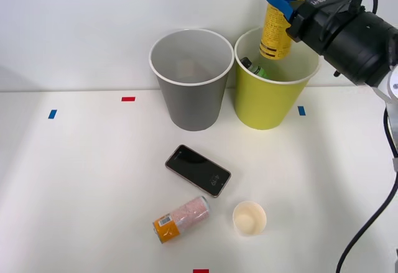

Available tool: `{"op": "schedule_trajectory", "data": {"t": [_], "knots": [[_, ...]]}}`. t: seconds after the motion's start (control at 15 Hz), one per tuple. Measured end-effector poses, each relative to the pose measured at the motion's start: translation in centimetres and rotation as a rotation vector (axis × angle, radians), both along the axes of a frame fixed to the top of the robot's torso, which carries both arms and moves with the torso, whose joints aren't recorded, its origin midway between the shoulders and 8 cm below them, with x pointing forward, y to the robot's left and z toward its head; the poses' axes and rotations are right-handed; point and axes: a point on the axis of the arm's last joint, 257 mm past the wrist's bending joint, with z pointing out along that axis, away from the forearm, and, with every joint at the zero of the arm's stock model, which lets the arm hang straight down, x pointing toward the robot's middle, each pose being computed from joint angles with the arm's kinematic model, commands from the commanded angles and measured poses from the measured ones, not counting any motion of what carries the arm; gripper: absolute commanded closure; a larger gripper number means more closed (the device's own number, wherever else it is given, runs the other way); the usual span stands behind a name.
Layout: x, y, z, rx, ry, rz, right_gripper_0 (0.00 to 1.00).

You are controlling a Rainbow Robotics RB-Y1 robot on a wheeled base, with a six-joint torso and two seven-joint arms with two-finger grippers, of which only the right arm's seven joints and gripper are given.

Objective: Put cans in the gray bin, plastic bottles in the light green bin

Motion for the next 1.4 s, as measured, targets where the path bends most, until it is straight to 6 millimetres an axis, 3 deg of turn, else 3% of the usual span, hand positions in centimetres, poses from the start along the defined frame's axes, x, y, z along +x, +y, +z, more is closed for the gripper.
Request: {"op": "schedule_trajectory", "data": {"t": [0.27,0.6,0.67,0.73,0.8,0.87,1.4], "knots": [[4.8,-1.3,-0.4,0.022,0.047,-0.055,1.00],[7.6,-1.6,-0.5,0.010,0.056,-0.106,1.00],[7.7,-1.6,-0.6,0.009,0.057,-0.107,0.94],[7.7,-1.6,-0.6,0.012,0.056,-0.106,0.69],[7.7,-1.5,-0.5,0.016,0.051,-0.109,0.09],[7.8,-1.3,-0.3,0.022,0.042,-0.114,0.00],[7.3,-0.3,-0.2,0.008,0.012,-0.111,0.00]]}}
